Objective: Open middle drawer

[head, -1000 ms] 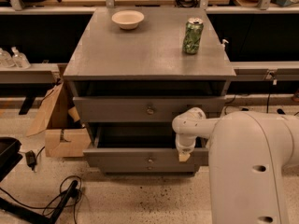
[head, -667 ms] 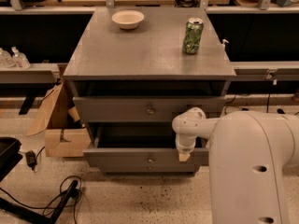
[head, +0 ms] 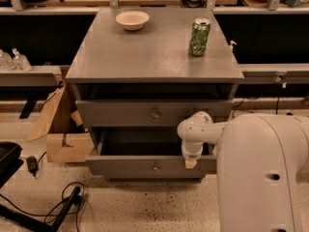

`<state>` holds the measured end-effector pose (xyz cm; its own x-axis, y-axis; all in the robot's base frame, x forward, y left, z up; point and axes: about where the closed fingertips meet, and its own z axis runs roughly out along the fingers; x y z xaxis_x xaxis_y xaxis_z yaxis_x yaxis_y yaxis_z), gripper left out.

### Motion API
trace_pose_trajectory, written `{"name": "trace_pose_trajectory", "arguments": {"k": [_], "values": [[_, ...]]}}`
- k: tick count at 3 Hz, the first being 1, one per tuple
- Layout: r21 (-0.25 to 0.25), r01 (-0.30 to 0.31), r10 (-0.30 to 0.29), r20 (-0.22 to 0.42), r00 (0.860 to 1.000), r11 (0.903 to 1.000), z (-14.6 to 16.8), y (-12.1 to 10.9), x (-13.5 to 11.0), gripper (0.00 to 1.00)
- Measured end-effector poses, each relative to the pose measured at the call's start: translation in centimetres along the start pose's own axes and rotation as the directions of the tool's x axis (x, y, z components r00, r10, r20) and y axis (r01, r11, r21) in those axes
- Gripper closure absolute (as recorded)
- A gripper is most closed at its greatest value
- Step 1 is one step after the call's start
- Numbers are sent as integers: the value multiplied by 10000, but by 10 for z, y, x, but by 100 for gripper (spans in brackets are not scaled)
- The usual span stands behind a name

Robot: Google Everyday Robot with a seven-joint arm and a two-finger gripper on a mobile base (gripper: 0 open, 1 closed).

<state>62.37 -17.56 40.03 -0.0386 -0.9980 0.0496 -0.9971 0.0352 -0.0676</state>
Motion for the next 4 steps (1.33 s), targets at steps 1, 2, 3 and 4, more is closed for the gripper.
{"name": "trace_pose_trajectory", "arguments": {"k": [1,2,3,4], "values": [[-114,-235,233,-183,9996,9997,-4,12,2,100],[-115,-235,233,-183,9996,9997,-4,12,2,100],[-247,-252,248,-163,9996,9994,0,15,2,100],[-248,-252,248,-163,9996,9994,-1,15,2,100]]}}
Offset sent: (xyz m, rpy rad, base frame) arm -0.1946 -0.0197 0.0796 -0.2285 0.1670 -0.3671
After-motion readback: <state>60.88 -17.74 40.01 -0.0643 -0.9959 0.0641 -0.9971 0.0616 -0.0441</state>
